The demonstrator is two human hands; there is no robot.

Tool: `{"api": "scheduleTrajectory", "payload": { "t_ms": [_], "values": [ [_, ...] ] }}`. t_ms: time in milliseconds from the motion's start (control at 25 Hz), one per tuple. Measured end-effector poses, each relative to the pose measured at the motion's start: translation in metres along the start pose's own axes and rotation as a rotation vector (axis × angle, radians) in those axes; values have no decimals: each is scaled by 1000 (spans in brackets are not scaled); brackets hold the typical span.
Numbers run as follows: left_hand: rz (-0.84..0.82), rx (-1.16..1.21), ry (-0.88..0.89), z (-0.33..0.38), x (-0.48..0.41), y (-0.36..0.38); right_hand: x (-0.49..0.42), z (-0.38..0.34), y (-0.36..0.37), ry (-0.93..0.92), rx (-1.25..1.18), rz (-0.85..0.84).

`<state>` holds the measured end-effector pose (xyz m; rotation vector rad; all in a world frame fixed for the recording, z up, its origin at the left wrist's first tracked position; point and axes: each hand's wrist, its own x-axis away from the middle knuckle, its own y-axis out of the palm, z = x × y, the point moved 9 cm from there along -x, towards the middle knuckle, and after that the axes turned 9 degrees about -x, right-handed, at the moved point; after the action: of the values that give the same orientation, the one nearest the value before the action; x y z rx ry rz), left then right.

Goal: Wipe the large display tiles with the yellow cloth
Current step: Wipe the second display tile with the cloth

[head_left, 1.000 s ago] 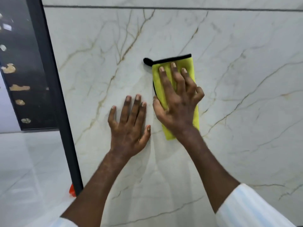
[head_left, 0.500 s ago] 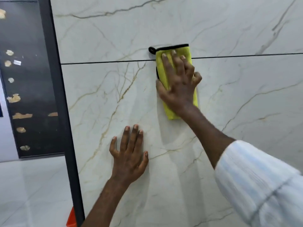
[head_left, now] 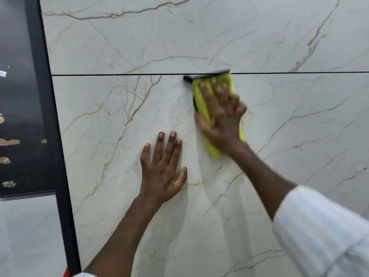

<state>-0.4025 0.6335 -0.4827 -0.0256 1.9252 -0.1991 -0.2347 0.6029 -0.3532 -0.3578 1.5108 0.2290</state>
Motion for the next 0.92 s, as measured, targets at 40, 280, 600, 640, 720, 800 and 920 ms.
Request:
{"api": "scheduleTrajectory", "payload": {
  "t_ms": [40, 280, 600, 640, 720, 800, 920],
  "values": [
    [0, 10, -5, 0, 0, 1, -29, 7, -6, 39, -31, 12],
    [21, 11, 10, 3, -2, -2, 81, 19, -6, 33, 85, 78],
    [-114, 177, 17, 62, 145, 12, 310, 4, 24, 1, 78, -198],
    [-118, 120, 35, 64, 155, 21, 289, 3, 20, -8, 39, -182],
    [-69, 50, 33, 67, 160, 28, 241, 6, 16, 14, -4, -130],
    [-24, 52, 18, 68, 161, 27, 218, 8, 15, 45, 13, -67],
    [0, 56, 20, 65, 159, 30, 268, 9, 23, 26, 52, -46]
  ]
}}
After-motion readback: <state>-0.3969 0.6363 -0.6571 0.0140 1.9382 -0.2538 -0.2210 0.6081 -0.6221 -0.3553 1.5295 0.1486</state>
